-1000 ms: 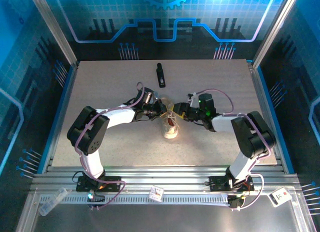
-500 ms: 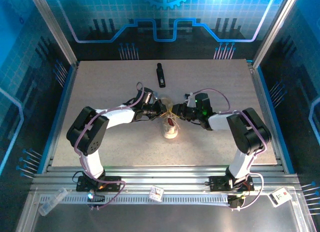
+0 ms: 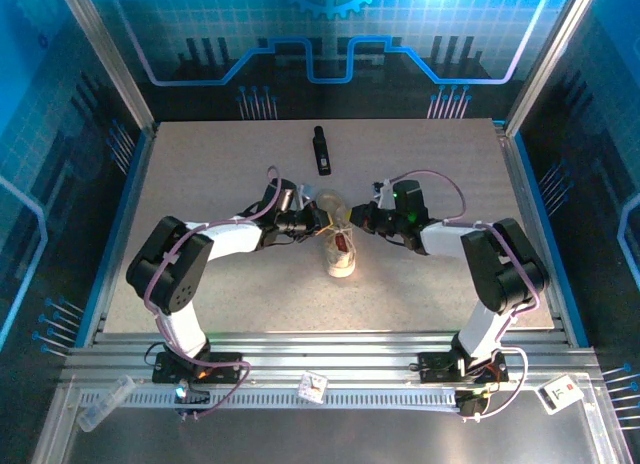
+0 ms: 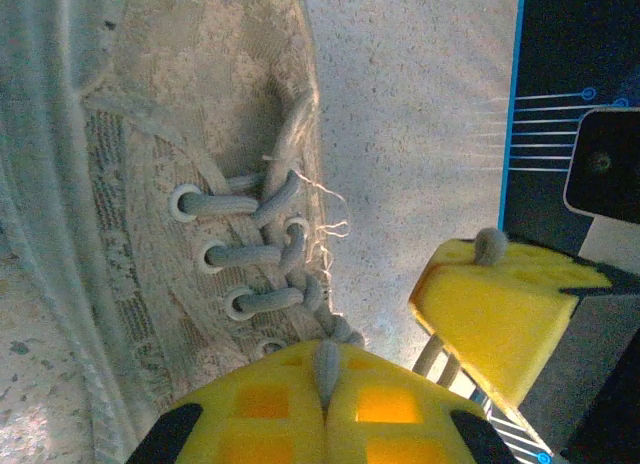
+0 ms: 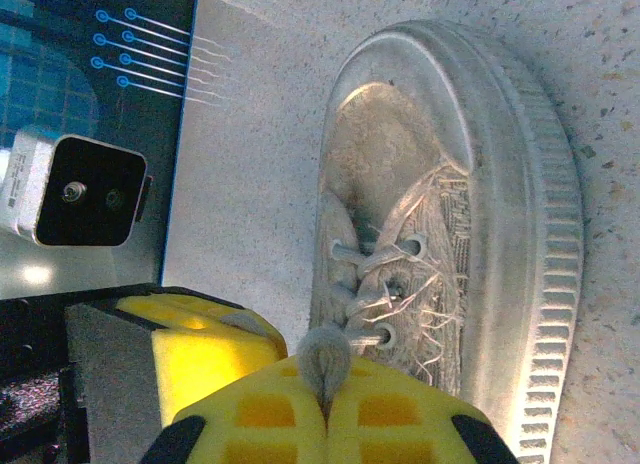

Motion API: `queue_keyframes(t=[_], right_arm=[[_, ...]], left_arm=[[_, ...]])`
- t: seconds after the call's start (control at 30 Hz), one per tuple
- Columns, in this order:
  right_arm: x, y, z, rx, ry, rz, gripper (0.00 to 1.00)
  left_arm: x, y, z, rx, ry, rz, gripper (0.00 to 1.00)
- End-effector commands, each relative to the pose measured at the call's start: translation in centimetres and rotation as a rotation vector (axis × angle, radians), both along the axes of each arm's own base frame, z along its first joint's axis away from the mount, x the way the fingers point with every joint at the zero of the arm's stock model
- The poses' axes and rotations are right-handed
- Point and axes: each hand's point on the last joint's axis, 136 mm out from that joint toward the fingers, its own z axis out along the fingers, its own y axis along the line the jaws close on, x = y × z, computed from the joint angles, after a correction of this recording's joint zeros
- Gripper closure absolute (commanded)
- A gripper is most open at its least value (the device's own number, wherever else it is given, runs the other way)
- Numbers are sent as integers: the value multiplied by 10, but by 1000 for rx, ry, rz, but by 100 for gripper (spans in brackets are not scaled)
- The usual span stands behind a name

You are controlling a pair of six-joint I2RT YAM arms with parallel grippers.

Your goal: Tie the shoes

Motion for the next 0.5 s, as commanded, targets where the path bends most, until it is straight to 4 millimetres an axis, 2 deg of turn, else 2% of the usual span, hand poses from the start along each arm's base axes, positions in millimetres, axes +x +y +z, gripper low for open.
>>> queue_keyframes(t=[0.0, 0.2, 0.37, 0.47], right_arm=[[5, -5, 2, -32, -20, 9, 100], [3, -5, -10, -76, -2, 38, 100], [2, -13, -17, -134, 7, 48, 100], [2, -15, -18, -157, 13, 57, 100]], left_arm=[[-1, 4, 10, -35, -59, -26, 100], [-2, 15, 0, -57, -46, -27, 100], [-5, 32, -14, -43, -30, 7, 100], [-8, 34, -19, -46, -25, 1, 100]])
